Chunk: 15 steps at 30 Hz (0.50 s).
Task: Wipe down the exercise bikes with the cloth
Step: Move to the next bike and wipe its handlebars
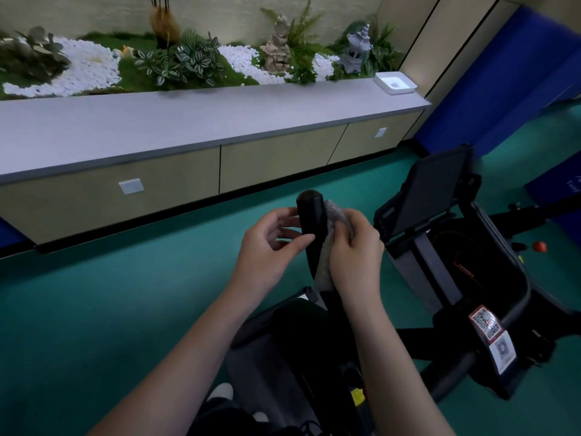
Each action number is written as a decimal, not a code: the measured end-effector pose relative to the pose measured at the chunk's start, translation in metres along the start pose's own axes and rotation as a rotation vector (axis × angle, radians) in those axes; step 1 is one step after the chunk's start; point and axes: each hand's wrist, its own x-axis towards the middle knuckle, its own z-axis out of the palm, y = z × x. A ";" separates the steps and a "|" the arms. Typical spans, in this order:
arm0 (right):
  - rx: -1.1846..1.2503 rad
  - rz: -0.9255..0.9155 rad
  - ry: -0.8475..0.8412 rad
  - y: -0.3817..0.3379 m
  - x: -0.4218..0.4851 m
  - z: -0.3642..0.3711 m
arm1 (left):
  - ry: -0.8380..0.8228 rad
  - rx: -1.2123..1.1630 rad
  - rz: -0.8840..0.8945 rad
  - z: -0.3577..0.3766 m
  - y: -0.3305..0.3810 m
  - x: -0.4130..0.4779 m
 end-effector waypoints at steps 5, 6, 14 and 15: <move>0.003 0.029 -0.068 -0.004 0.016 -0.001 | -0.008 -0.025 -0.009 -0.001 -0.003 -0.002; 0.011 0.009 -0.055 -0.002 0.008 -0.002 | -0.006 -0.026 -0.013 -0.001 -0.003 -0.001; -0.056 -0.525 0.214 -0.008 -0.013 -0.002 | -0.032 0.014 -0.076 -0.002 -0.010 -0.004; -0.076 -0.568 0.174 -0.007 -0.007 -0.003 | -0.030 0.014 -0.089 -0.002 -0.012 -0.004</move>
